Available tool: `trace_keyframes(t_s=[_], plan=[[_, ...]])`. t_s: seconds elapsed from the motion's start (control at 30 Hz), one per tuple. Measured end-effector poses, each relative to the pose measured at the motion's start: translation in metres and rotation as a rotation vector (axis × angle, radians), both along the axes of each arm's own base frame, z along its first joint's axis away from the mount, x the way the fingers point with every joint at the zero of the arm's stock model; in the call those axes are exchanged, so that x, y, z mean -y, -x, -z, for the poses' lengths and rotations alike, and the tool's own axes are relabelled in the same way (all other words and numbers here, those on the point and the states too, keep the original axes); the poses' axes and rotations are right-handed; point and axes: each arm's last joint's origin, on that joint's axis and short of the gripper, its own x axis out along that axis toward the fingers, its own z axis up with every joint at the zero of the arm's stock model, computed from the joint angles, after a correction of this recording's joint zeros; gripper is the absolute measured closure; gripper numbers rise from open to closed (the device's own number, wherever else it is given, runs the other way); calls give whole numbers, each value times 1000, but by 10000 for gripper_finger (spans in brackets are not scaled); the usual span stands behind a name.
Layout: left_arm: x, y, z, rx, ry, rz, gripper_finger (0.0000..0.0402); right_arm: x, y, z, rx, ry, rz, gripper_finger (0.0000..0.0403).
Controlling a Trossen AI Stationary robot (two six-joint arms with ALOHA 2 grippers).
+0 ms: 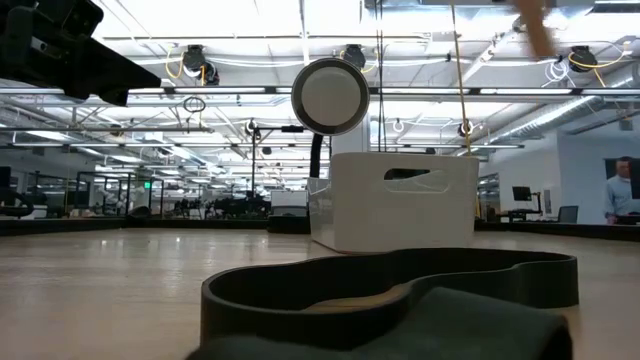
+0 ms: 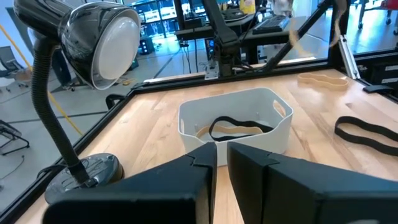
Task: Pick and place rubber bands into bin
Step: Put the left light orange rubber band into the gray bin
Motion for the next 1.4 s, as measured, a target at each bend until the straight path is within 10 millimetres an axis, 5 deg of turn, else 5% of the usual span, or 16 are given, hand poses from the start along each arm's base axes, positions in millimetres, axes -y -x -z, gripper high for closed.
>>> trace_keyframes(t_s=[0.27, 0.67, 0.87, 1.07, 1.4], plan=[[0, 0, 0, -2, -5, -2, 355, 45, 42, 39, 182, -70, 99, 402], [0, 0, 0, -5, -41, 1, 355, 73, 61, 106, 250, -77, 220, 402], [0, 0, 0, -5, -53, 2, 355, 80, 59, 100, 307, -53, 246, 403], [0, 0, -1, 4, -56, -3, 355, 87, 43, 73, 334, -11, 230, 403], [-1, 0, -2, 16, -58, -31, 355, 94, -31, 37, 71, 49, 183, 403]])
